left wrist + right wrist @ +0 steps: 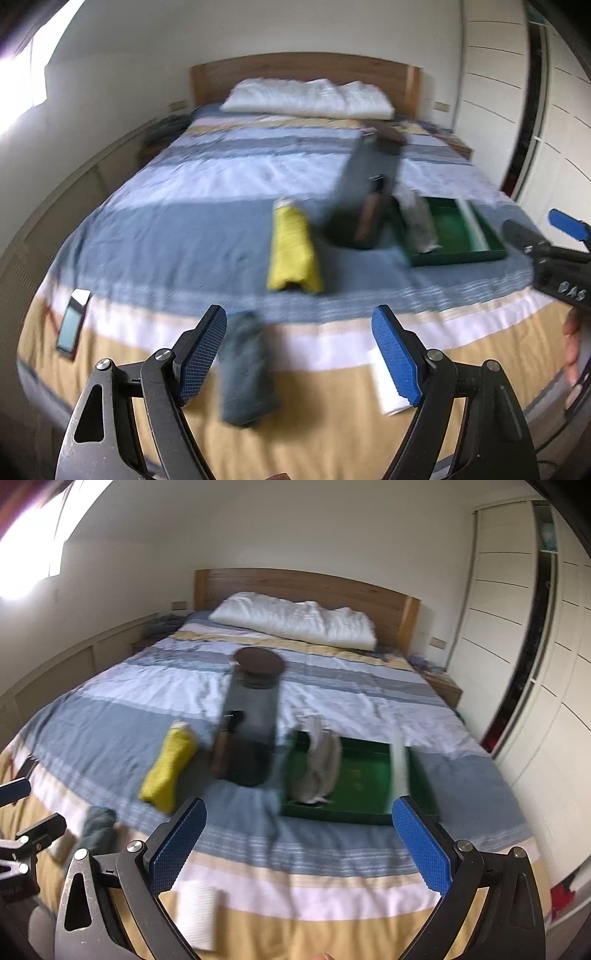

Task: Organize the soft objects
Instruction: 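Withdraw both open grippers up and away from the green tray, then move the left gripper to the dark grey towel while the right gripper approaches the yellow cloth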

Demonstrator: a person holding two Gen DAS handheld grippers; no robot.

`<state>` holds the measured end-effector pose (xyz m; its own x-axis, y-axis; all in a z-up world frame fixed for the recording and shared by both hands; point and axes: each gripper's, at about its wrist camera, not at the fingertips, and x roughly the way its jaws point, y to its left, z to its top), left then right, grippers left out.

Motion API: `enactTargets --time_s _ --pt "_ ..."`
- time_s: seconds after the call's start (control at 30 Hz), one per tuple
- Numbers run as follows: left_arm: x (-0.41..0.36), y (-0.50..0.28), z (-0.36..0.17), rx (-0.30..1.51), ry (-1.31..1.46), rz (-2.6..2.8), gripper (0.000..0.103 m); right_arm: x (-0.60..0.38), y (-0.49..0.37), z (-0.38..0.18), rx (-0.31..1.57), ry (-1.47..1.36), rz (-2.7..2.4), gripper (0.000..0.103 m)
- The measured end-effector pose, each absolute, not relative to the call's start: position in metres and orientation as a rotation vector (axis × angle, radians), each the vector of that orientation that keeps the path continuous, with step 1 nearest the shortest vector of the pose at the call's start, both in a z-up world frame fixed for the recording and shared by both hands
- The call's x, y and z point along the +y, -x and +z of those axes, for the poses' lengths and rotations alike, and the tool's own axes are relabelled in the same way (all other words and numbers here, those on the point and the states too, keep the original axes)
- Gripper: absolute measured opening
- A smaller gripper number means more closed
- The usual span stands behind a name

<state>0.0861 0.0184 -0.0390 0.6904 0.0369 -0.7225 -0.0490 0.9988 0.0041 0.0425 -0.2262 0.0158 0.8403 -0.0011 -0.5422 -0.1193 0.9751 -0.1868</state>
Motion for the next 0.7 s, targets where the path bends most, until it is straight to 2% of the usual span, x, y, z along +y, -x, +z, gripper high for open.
enactTargets --time_s 0.3,0.7 --pt "0.081 -0.068 -0.078 0.880 0.099 0.141 0.076 -0.169 -0.049 0.008 0.580 0.242 0.162 0.103" --pt "0.085 -0.085 -0.122 0.961 0.110 0.123 0.076 -0.112 -0.120 -0.038 0.677 0.278 0.276 0.103"
